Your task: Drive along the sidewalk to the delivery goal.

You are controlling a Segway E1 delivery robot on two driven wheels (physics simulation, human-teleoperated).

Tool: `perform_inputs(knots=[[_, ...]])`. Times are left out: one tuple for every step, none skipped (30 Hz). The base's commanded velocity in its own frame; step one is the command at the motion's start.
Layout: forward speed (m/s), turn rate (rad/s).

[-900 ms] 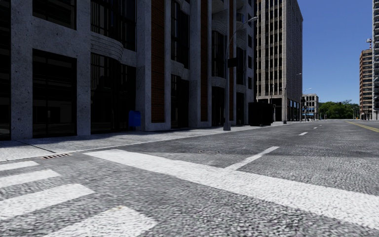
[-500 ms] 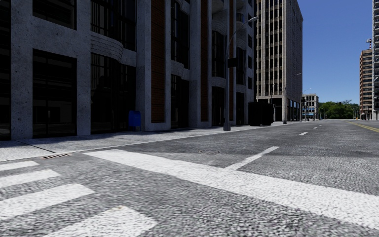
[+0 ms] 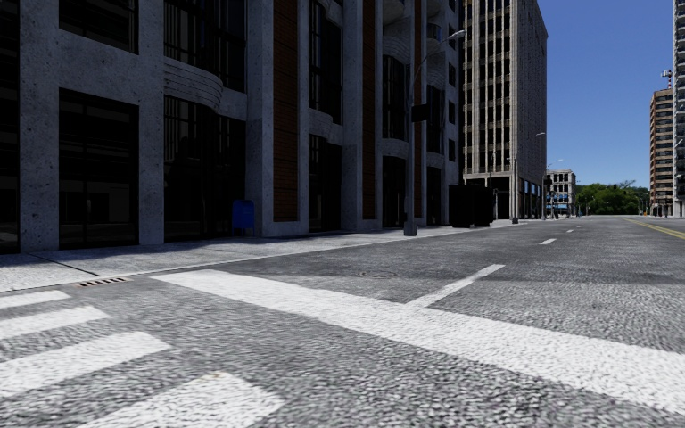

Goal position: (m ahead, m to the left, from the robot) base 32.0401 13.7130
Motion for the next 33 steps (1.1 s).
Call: perform_inputs(knots=[[0.00, 0.00], [0.00, 0.00], [0.00, 0.00], [0.00, 0.16], [0.00, 0.16], [0.00, 0.35], [0.00, 0.39], [0.00, 0.40], [0.00, 0.40], [0.00, 0.41], [0.00, 0.41], [0.00, 0.41], [0.00, 0.41], [0.00, 0.41], [0.00, 0.41], [0.00, 0.41], [0.00, 0.41], [0.00, 0.42], [0.00, 0.42], [0.00, 0.42], [0.00, 0.43], [0.00, 0.44], [0.00, 0.44], [0.00, 0.44], [0.00, 0.44], [0.00, 0.45], [0.00, 0.45], [0.00, 0.45], [0.00, 0.45], [0.00, 0.45], [0.00, 0.45], [0.00, 0.45], [0.00, 0.45]])
